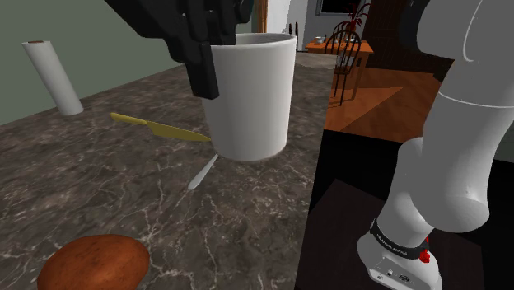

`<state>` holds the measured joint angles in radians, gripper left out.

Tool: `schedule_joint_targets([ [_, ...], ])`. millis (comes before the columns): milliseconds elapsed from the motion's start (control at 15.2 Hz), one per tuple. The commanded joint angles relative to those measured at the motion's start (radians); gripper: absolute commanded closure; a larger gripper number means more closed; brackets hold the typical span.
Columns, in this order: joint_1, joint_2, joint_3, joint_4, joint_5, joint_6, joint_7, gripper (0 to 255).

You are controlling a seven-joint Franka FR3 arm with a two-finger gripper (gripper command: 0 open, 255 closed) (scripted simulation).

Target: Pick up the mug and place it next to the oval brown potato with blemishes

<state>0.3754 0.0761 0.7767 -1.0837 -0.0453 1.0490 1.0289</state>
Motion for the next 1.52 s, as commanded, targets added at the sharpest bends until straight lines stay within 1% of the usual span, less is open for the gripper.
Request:
schedule_joint_targets([
  [0,0.03,0.041,0.017,0.026,-0.027,0.005,0.041,255],
  [264,-0.016,-0.039,-0.007,-0.117,0.033,0.09,0.0,255],
  [528,-0.04,-0.101,-0.028,-0.235,0.074,0.163,-0.033,255],
  [924,-0.055,-0.17,-0.052,-0.384,0.116,0.259,-0.07,255],
  [1452,-0.058,-0.232,-0.071,-0.55,0.151,0.376,-0.102,255],
])
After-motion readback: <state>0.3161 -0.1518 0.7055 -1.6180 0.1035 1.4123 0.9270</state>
